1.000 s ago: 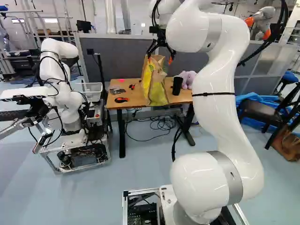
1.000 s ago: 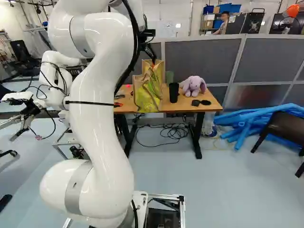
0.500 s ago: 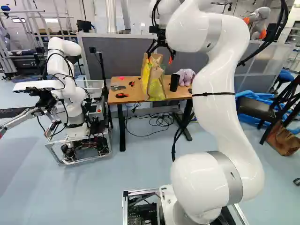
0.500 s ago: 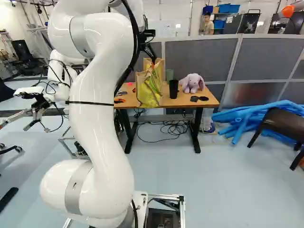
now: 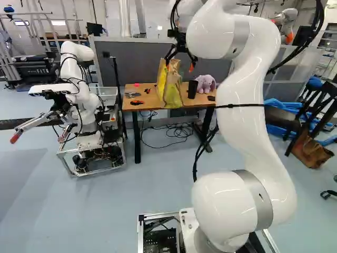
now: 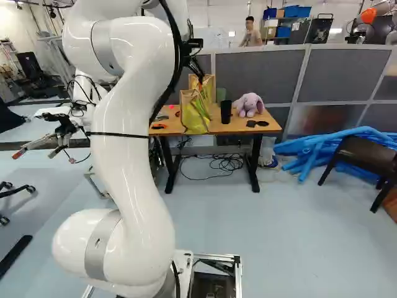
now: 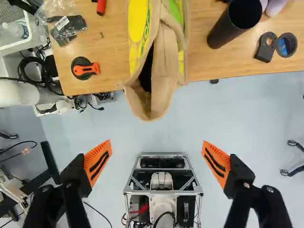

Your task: Pick up the bag on the ground and place it on the table

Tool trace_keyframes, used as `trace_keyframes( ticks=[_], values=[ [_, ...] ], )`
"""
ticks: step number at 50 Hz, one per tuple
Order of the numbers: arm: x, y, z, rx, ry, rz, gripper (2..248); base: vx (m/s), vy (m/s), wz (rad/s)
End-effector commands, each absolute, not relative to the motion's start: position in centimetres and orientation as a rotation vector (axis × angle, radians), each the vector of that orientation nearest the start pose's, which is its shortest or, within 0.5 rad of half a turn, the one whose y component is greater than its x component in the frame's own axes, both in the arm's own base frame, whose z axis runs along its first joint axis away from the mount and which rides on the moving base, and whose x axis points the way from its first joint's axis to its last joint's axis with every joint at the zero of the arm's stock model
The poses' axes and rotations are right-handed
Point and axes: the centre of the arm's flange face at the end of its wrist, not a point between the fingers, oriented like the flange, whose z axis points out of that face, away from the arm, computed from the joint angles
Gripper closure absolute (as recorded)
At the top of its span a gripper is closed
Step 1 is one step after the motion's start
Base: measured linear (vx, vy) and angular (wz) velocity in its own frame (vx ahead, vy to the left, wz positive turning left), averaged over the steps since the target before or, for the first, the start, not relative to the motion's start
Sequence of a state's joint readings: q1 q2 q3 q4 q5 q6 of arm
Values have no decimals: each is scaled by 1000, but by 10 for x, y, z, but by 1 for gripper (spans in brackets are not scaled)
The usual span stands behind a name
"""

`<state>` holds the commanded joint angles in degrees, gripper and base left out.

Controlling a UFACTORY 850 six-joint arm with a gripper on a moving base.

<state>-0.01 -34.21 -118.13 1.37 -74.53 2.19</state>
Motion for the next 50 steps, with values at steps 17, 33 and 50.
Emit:
trace_keyframes(
  ticks=[17, 33, 50],
  values=[
    [673, 2, 702, -3104, 66, -254, 3, -171, -4, -6],
    [673, 2, 702, -3104, 66, -254, 3, -114, -6, -2],
    [673, 2, 702, -3104, 66, -254, 3, 4, 1, 0]
  ],
)
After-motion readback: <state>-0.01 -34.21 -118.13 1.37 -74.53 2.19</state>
